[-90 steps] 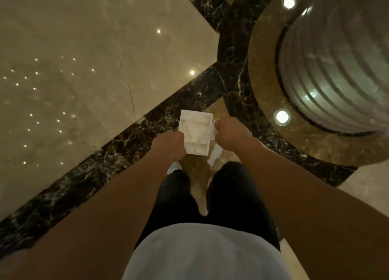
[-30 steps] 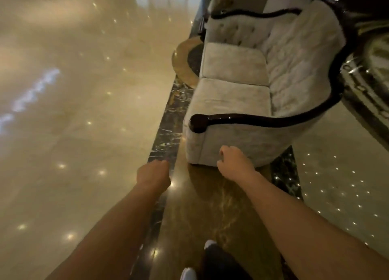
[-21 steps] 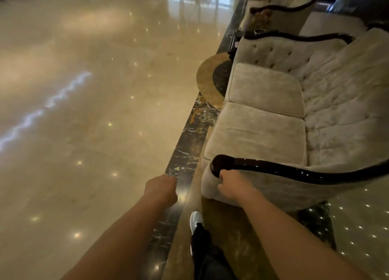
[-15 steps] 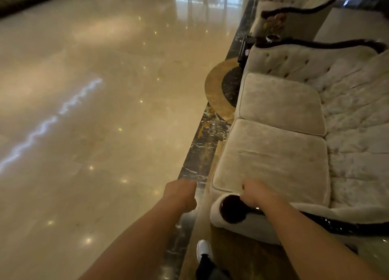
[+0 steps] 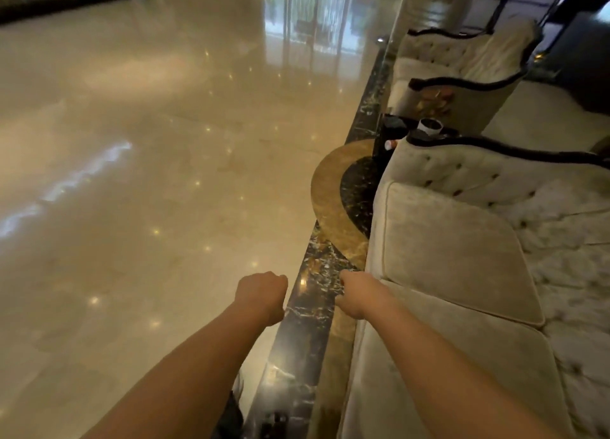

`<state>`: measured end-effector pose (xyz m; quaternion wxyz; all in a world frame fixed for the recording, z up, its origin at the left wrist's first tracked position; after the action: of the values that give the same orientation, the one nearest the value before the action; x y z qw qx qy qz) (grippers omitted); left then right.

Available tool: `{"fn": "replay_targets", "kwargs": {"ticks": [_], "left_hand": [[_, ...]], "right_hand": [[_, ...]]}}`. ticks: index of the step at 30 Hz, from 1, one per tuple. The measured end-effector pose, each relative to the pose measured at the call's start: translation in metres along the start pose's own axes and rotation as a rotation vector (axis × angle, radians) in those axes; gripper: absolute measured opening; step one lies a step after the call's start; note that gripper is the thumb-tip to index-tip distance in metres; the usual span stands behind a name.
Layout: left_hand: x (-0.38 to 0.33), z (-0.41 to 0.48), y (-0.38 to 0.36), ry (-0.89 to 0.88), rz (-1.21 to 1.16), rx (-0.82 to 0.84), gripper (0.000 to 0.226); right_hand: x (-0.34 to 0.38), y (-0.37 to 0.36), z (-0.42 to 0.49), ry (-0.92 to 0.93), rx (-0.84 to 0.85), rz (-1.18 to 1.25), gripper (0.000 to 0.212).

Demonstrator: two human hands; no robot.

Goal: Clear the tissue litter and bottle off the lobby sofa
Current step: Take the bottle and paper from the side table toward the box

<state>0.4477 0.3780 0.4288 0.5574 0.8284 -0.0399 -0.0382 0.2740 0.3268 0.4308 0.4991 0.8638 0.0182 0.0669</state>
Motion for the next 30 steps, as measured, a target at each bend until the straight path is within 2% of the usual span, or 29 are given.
{"fn": "replay_targets", "kwargs": {"ticks": [3,7,11,15,23,30], "left_hand": [[0.052,0.072,0.023,-0.069,0.031,0.075,0.031],[0.11,0.163,0.074,-0.133,0.081,0.135,0.027],[0.138,0.271,0.129,-0.194,0.077,0.107,0.025],[0.143,0.384,0.174,-0.31,0.103,0.073,0.026],[0.174,0.599,0.255,-0.31,0.075,0.115,0.029],[0.181,0.774,0.318,-0.35,0.047,0.125,0.031]], "right_hand": [[0.021,0.034,0.055,-0.106,-0.056,0.096,0.04],[0.036,0.083,0.112,-0.247,-0.039,0.169,0.045],[0.037,0.137,0.184,-0.337,-0.088,0.272,0.034],[0.027,0.184,0.28,-0.45,-0.089,0.292,0.043],[0.017,0.274,0.49,-0.501,-0.016,0.31,0.063],[0.002,0.377,0.644,-0.513,-0.056,0.372,0.058]]}}
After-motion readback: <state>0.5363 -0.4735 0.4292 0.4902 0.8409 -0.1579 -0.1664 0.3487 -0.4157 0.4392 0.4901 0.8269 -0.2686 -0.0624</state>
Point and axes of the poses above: each hand's wrist, its own z-axis towards the middle knuckle, its own y-axis out of the back of the hand, x = y × z, the point moved 6 cm from there along z, towards the middle knuckle, and after that the axes turned 7 degrees about -y, right-handed, at the moved point
